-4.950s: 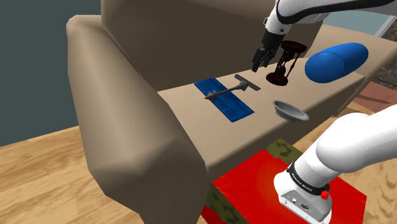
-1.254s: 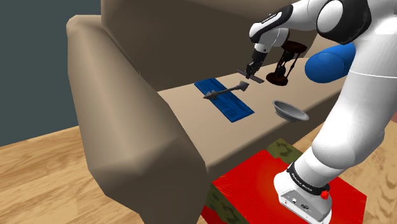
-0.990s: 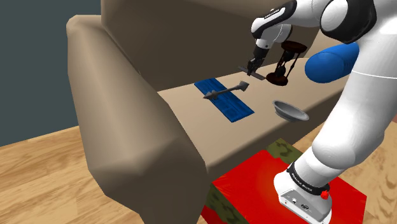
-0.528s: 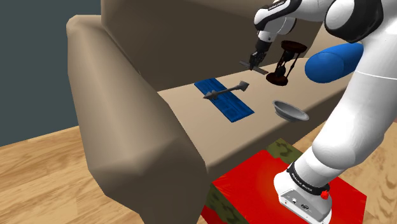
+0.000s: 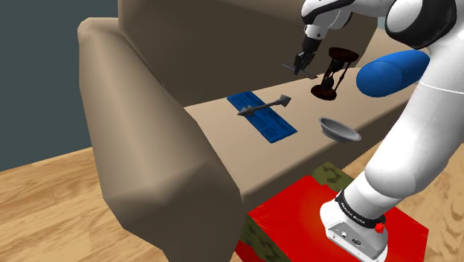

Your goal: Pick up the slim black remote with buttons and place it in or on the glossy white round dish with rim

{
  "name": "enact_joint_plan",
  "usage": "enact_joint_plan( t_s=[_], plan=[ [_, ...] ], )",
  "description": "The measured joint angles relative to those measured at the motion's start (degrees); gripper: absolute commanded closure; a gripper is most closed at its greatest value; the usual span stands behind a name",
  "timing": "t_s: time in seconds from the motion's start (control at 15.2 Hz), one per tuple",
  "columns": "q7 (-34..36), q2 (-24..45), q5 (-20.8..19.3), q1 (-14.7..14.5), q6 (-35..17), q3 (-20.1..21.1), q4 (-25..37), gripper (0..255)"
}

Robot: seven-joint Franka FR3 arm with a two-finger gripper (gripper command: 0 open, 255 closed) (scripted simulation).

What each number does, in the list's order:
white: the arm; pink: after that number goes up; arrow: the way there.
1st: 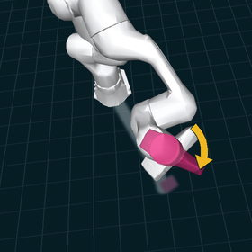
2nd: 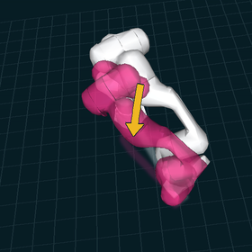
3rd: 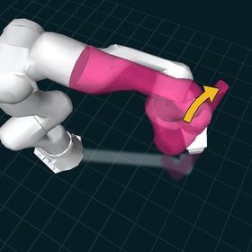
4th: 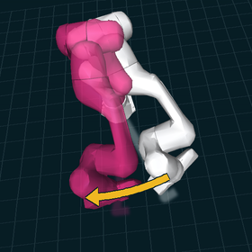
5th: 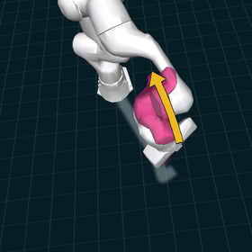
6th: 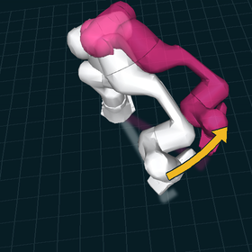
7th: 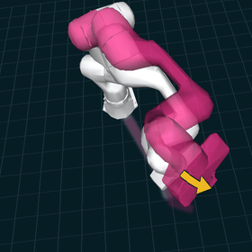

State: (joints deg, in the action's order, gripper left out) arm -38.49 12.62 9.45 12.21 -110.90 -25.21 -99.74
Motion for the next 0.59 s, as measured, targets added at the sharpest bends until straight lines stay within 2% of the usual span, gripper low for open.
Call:
enact_joint_plan(
  t_s=[0.2,0.59],
  plan=[
    [0.41,-4.92,-2.1,-0.58,-1.1,-0.5,-5.52,255],
    [2.12,-18.8,-8.62,-0.52,-4.74,-1.12,-21.59,255]
  ],
)
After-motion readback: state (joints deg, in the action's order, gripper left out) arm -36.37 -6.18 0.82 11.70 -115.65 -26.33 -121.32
